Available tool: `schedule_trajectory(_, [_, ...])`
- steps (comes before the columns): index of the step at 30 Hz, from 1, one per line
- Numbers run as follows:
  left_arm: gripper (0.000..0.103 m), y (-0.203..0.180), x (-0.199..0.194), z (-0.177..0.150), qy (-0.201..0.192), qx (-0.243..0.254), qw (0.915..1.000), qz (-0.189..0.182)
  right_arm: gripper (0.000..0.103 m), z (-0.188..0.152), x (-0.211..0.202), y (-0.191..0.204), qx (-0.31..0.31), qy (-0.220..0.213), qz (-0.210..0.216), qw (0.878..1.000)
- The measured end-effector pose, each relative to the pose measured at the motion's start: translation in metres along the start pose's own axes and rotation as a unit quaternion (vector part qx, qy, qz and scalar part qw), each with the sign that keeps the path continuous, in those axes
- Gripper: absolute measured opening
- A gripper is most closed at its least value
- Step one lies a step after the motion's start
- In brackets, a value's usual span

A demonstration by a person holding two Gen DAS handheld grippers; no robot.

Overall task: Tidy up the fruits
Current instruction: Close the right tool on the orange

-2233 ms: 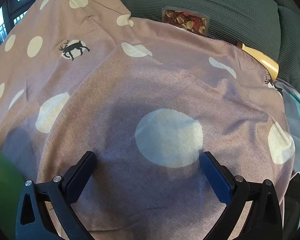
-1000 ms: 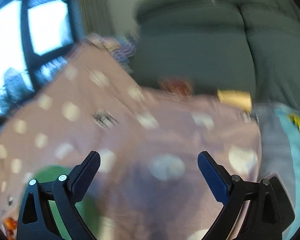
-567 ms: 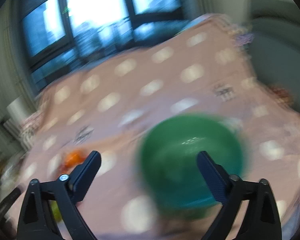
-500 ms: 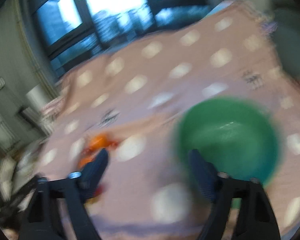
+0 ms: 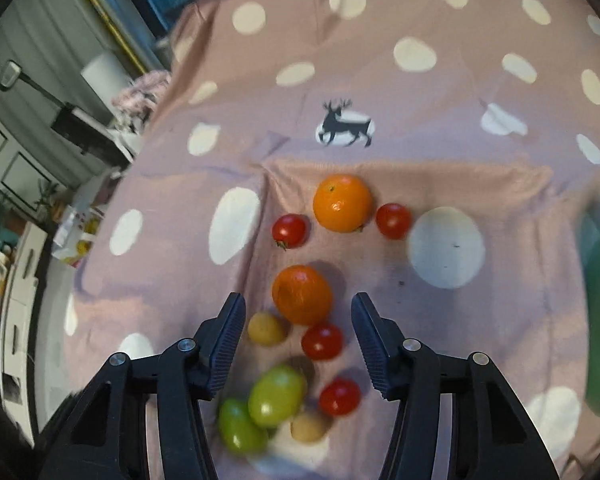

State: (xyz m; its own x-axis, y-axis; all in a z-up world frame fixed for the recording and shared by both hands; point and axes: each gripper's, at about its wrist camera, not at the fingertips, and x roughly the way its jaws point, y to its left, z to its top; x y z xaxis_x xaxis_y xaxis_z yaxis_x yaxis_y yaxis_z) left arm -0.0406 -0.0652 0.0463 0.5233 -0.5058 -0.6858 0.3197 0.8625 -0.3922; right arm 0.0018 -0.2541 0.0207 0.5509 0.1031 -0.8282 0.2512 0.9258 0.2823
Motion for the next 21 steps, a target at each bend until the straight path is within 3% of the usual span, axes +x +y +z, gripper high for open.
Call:
schedule_trajectory(3, [0.041,-0.003,0.0,-0.001,0.002,0.007,1.0,-0.003,0.057,0.004,0.017,0.0,0.004,0.006,-0.026,1.0])
schedule_trajectory(6, [0.041,-0.006,0.003,-0.002,0.004,0.011,0.9999,-0.003,0.057,0.004,0.031,-0.004,0.013,0.029,-0.018,0.999])
schedule_trajectory(9, [0.041,-0.009,0.005,-0.002,0.003,0.014,0.9999,-0.007,0.043,0.001,0.039,-0.009,0.025,0.048,0.02,0.998])
schedule_trajectory(15, [0.041,-0.016,0.004,-0.005,0.003,0.02,0.9995,-0.024,0.043,-0.014,-0.006,-0.028,0.025,0.007,0.045,0.999])
schedule_trajectory(18, [0.041,-0.023,0.006,-0.006,0.007,0.03,0.9992,-0.028,0.043,-0.036,-0.04,-0.038,-0.012,-0.031,0.001,0.999])
schedule_trajectory(21, [0.041,-0.029,0.01,-0.009,0.012,0.032,0.9989,-0.032,0.043,-0.057,-0.044,-0.045,-0.031,-0.029,-0.057,0.998])
